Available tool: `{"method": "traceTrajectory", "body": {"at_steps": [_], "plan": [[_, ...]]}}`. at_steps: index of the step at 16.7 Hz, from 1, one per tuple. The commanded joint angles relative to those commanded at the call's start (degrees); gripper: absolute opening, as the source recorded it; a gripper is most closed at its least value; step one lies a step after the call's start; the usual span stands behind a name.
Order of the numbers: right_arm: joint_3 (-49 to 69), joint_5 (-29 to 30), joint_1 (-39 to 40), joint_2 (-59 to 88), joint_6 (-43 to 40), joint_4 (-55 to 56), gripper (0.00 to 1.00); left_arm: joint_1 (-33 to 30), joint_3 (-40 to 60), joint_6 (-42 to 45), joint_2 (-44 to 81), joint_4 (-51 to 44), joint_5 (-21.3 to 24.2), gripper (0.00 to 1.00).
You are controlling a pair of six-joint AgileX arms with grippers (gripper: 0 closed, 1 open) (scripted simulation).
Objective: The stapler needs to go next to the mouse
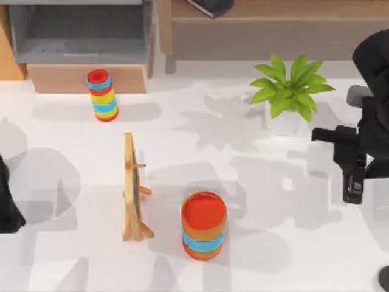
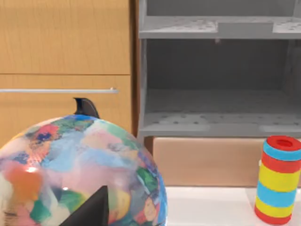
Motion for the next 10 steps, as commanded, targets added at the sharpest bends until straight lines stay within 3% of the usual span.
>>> {"method": "traceTrajectory", "body": {"at_steps": [5,10], "plan": [[0.0,-2.1,-8.6,-0.1,-17.7,-1.6,0.0,0.0,0.0,0.0,0.0,0.0,0.0,1.0],[-0.4,-3.2,-11.3,0.4,-23.3,-2.8,0.0,0.0,0.0,0.0,0.0,0.0,0.0,1.0]]}}
